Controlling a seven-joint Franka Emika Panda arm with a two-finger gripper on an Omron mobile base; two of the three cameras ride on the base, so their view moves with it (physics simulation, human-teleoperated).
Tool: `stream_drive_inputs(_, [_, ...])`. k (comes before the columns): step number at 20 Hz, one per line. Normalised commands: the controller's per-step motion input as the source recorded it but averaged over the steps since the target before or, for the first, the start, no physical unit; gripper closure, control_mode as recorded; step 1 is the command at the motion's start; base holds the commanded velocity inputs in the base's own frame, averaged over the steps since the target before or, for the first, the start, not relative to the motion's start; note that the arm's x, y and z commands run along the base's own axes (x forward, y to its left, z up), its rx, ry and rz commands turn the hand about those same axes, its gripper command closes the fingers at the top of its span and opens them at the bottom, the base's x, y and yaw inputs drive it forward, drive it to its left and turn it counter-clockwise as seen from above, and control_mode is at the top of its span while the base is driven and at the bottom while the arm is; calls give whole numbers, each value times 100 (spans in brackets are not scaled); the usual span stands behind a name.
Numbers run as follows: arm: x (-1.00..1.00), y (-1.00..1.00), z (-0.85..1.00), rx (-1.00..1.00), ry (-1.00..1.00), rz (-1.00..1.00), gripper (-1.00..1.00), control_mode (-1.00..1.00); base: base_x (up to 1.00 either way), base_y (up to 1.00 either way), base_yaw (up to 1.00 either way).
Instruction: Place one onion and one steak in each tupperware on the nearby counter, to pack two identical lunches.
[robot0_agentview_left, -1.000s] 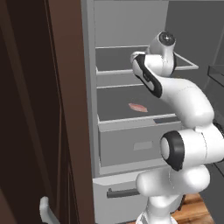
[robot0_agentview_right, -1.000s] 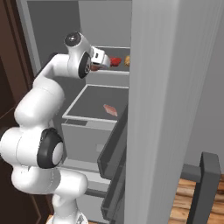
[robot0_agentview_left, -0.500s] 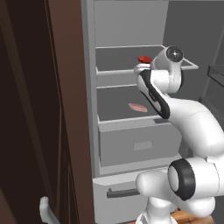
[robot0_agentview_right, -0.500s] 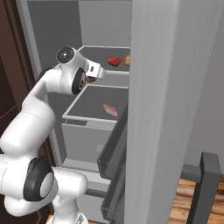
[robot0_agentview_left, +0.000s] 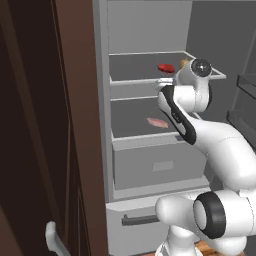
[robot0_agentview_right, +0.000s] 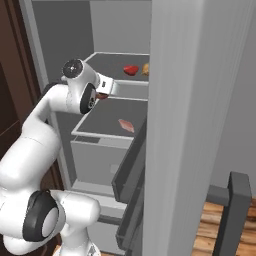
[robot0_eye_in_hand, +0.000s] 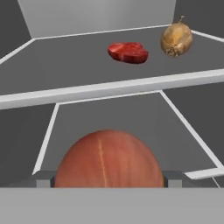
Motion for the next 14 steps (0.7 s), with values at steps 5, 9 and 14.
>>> stream_drive_inputs(5, [0,0,0,0,0,0,100,100,-60,0,0])
stream_drive_inputs(9, [0,0,0,0,0,0,100,100,-64,0,0])
stream_drive_inputs(14, [0,0,0,0,0,0,100,100,-77,0,0])
